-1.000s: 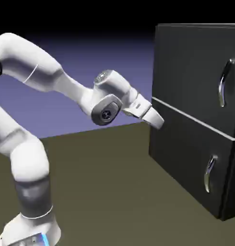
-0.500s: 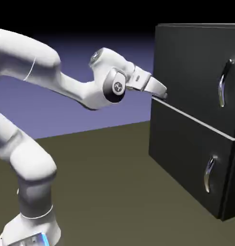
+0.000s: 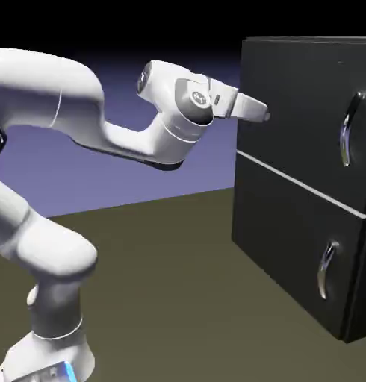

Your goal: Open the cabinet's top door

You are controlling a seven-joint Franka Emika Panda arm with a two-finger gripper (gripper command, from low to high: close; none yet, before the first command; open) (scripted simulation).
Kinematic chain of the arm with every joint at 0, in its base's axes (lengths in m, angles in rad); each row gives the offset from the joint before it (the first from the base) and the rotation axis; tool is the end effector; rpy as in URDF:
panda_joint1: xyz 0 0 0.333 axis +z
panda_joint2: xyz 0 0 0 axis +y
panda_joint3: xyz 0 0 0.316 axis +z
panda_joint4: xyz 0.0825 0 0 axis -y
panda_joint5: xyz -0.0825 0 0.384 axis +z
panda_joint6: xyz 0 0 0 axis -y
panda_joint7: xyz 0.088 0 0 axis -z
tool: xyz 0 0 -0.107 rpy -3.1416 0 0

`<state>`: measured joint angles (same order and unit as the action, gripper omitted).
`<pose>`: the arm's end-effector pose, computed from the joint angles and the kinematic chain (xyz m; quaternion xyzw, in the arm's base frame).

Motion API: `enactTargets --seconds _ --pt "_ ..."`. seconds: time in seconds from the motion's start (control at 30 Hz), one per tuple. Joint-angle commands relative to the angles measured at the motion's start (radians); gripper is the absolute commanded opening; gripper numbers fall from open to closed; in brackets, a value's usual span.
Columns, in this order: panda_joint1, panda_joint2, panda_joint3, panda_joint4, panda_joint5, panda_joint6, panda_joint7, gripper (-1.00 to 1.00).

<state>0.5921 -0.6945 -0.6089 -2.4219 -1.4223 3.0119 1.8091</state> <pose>0.4000 0.0077 0.6136 -0.7603 0.2623 -0.5450 0.2366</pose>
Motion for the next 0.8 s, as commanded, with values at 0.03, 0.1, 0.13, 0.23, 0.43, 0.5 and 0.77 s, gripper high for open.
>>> enactTargets --seconds 0.03,0.1,0.13,0.23,0.43,0.5,0.77 --pt "0.036 -0.008 -0.037 0.024 -0.087 -0.002 0.065 0.00" --pt "0.071 -0.015 -0.075 0.047 -0.174 -0.003 0.131 0.00" --pt "0.089 -0.019 -0.093 0.059 -0.218 -0.004 0.163 0.00" --pt "0.142 -0.030 -0.149 0.095 -0.348 -0.006 0.261 0.00" --pt "0.248 -0.053 -0.261 0.166 -0.609 -0.011 0.457 0.00" --pt "0.284 -0.061 -0.298 0.190 -0.696 -0.012 0.523 0.00" --pt "0.426 -0.091 -0.447 0.285 -1.044 -0.018 0.784 0.00"
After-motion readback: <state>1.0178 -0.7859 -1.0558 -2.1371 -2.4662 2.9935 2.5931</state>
